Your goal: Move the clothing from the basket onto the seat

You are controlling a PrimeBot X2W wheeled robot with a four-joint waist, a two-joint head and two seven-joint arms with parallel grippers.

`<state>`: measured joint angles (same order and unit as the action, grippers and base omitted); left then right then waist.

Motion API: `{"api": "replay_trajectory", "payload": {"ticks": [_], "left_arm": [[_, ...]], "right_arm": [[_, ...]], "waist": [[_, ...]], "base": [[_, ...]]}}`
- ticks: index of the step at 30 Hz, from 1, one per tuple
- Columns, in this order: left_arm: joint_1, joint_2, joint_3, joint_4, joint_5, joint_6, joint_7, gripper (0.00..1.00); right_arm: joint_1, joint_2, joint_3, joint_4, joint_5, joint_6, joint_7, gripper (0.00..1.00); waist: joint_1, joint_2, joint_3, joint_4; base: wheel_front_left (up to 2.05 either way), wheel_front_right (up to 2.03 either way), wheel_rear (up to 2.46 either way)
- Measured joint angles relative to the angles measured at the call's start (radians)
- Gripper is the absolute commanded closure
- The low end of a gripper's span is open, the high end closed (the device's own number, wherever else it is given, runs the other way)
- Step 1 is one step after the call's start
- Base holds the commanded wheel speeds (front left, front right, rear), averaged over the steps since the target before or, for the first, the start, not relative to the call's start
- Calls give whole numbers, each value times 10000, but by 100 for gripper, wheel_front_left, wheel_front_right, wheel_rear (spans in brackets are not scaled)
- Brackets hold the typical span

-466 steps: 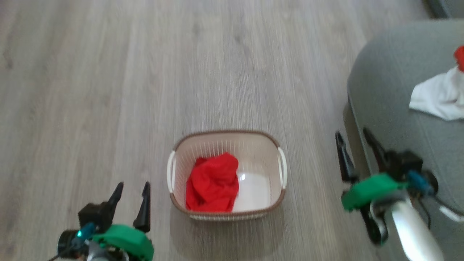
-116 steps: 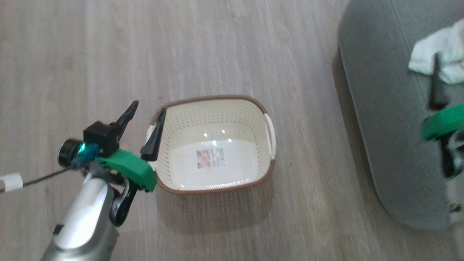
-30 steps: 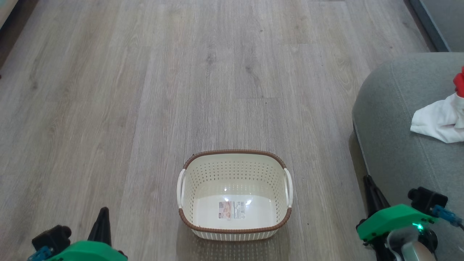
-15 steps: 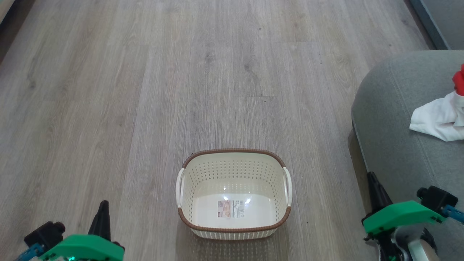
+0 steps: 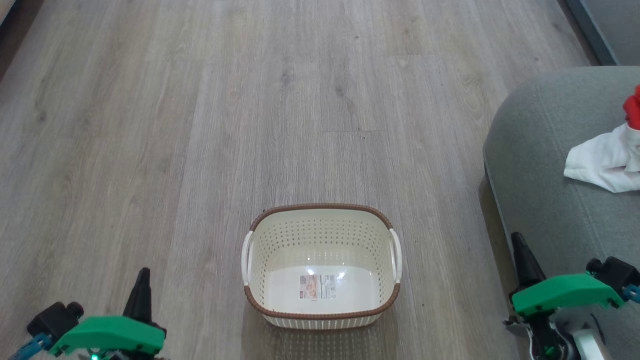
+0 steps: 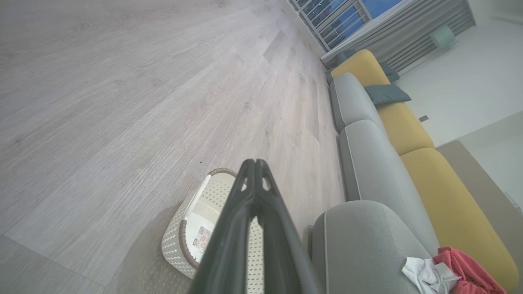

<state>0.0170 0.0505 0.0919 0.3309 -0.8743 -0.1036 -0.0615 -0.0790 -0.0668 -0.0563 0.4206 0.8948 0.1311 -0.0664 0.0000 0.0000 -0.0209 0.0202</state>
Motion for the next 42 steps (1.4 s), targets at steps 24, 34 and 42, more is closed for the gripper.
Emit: {"api": "replay_trajectory", "payload": {"ticks": [24, 34, 42], "left_arm": [[-230, -19, -8, -184, -2851, -79, 629, 100], [-370, -31, -12, -257, -3914, -90, 913, 100], [-407, -36, -12, -293, -4849, -165, 1141, 100]], "right_arm": [[3, 56, -305, -527, 2754, -2, 671, 100], [6, 75, -403, -740, 3787, -2, 945, 100], [6, 119, -500, -903, 4711, -2, 1170, 100]], "waist": [[0, 0, 96, -80], [0, 0, 131, -110], [0, 0, 162, -137]], "base": [[0, 0, 0], [0, 0, 0], [0, 0, 0]]}}
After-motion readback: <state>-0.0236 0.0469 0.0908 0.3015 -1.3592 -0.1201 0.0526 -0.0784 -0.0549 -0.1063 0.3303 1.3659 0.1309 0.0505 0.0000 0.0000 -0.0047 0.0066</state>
